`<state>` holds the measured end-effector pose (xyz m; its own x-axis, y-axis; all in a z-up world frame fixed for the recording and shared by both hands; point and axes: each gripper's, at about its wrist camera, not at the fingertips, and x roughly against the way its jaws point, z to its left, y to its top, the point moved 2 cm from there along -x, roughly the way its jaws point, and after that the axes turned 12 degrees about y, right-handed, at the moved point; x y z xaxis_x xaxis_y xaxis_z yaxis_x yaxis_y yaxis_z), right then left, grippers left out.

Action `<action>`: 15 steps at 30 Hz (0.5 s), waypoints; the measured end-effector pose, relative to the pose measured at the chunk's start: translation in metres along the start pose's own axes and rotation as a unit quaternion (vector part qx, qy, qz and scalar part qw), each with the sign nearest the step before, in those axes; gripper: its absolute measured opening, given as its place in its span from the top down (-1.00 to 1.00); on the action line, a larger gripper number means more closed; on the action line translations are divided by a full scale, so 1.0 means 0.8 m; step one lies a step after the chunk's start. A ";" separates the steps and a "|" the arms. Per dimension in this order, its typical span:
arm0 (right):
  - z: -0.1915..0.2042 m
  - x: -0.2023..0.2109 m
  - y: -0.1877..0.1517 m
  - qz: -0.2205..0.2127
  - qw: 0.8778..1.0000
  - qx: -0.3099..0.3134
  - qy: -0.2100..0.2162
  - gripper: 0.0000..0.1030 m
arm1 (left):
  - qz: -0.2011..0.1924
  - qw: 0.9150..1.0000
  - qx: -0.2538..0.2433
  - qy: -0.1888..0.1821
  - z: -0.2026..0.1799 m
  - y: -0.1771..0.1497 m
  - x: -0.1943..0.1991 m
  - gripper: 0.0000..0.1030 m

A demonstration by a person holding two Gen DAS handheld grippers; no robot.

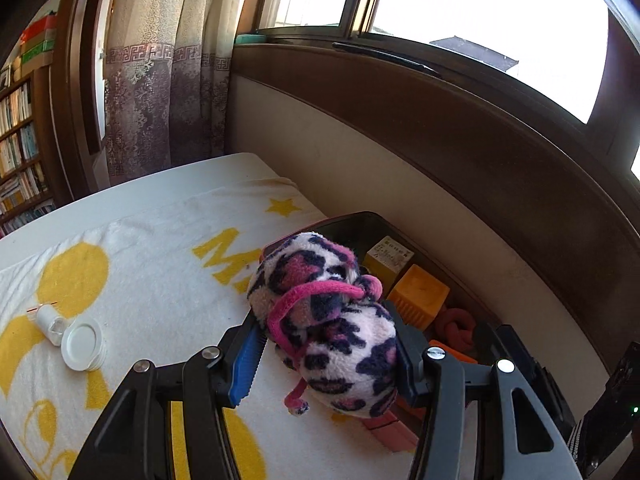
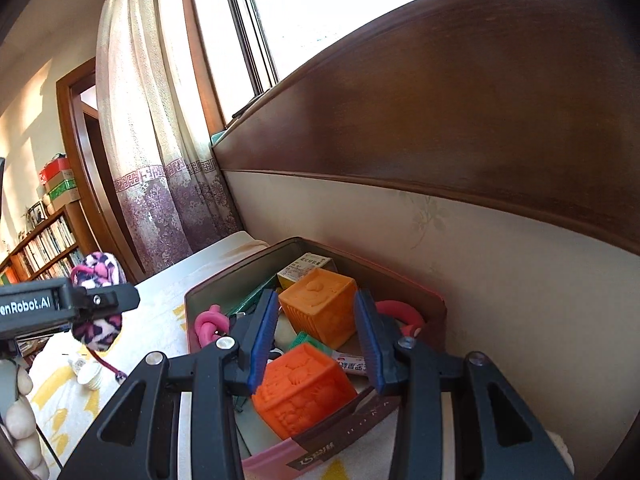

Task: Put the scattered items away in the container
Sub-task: 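Carry the leopard plush into the tin and open the left gripper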

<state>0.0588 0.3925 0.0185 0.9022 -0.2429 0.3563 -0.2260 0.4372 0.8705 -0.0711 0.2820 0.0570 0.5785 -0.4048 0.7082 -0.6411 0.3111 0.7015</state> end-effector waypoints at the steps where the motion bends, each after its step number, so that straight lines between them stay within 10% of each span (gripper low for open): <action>1: -0.002 -0.001 0.000 0.002 1.000 -0.004 0.000 0.16 | 0.002 1.000 -0.002 -0.004 -0.005 0.004 -0.004 -0.10; 15: -0.008 0.007 0.002 -0.018 1.000 -0.014 0.017 0.16 | 0.033 0.999 -0.006 -0.043 -0.054 0.031 -0.064 -0.50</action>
<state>0.0657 0.3976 0.0199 0.9213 -0.2297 0.3136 -0.1841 0.4527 0.8725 -0.0943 0.3477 0.0418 0.4897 -0.4547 0.7439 -0.6705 0.3490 0.6547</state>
